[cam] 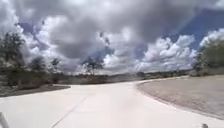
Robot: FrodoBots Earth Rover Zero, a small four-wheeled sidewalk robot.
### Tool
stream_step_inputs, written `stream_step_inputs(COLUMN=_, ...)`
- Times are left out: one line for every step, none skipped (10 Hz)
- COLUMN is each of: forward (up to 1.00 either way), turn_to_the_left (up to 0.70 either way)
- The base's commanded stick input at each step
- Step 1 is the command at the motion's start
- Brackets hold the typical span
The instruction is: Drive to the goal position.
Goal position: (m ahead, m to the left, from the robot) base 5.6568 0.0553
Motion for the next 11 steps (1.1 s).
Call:
stream_step_inputs(forward=0.85, turn_to_the_left=0.0)
stream_step_inputs(forward=0.85, turn_to_the_left=0.0)
stream_step_inputs(forward=0.85, turn_to_the_left=0.0)
stream_step_inputs(forward=0.85, turn_to_the_left=0.0)
stream_step_inputs(forward=0.85, turn_to_the_left=0.0)
stream_step_inputs(forward=0.85, turn_to_the_left=0.0)
stream_step_inputs(forward=0.85, turn_to_the_left=0.0)
stream_step_inputs(forward=0.85, turn_to_the_left=0.0)
stream_step_inputs(forward=0.85, turn_to_the_left=-0.02)
stream_step_inputs(forward=0.85, turn_to_the_left=-0.15)
stream_step_inputs(forward=0.85, turn_to_the_left=-0.34)
